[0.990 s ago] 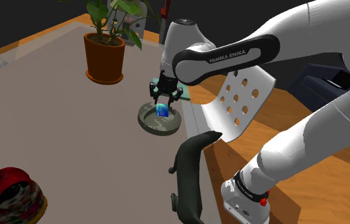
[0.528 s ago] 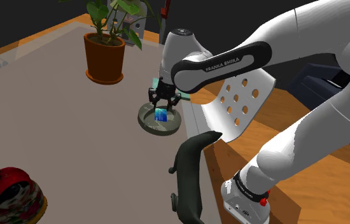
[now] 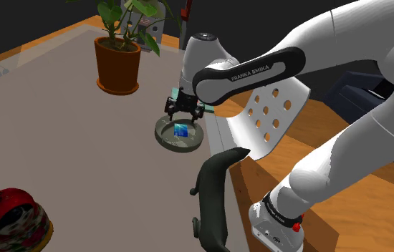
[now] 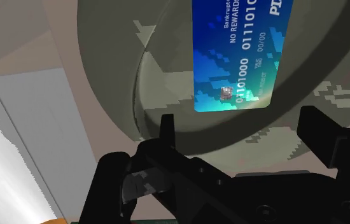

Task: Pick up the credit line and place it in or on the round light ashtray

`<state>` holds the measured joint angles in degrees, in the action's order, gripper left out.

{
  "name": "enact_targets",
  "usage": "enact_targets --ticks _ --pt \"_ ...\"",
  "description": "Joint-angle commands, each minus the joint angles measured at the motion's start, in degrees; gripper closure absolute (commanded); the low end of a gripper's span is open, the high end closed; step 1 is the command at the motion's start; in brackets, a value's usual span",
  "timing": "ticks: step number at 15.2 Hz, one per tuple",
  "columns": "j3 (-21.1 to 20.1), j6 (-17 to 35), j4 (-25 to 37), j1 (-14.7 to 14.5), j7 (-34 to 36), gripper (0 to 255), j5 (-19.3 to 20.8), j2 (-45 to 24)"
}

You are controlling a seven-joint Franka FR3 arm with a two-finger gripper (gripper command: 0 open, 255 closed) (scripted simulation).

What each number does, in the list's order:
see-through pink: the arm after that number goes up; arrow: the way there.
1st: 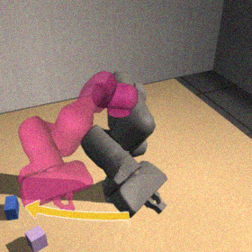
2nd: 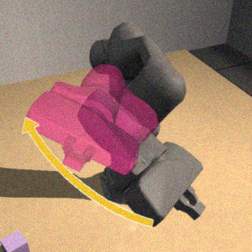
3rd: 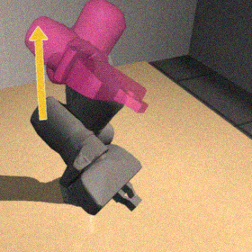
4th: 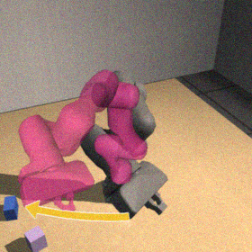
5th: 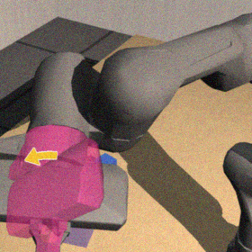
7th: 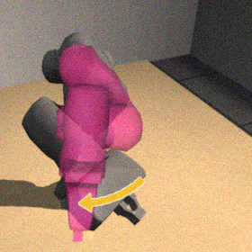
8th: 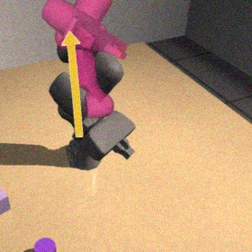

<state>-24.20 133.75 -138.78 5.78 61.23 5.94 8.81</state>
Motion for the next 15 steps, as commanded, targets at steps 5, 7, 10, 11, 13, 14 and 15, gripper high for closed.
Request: enact_targets --ticks 5,7,10,11,13,14,15 --pt "0.18 -3.99 1.65 -0.53 -1.15 0 -1.67 2.56" --pt "0.42 -7.57 3.35 -0.95 -1.98 0 -2.83 4.62" --pt "0.43 -7.57 3.35 -0.97 -1.98 0 -2.83 4.63" --pt "0.43 -7.57 3.35 -0.97 -1.98 0 -2.82 4.62" --pt "0.43 -7.57 3.35 -0.97 -1.98 0 -2.82 4.62" --pt "0.43 -7.57 3.35 -0.97 -1.98 0 -2.82 4.62" --pt "0.43 -7.57 3.35 -0.97 -1.98 0 -2.82 4.62"
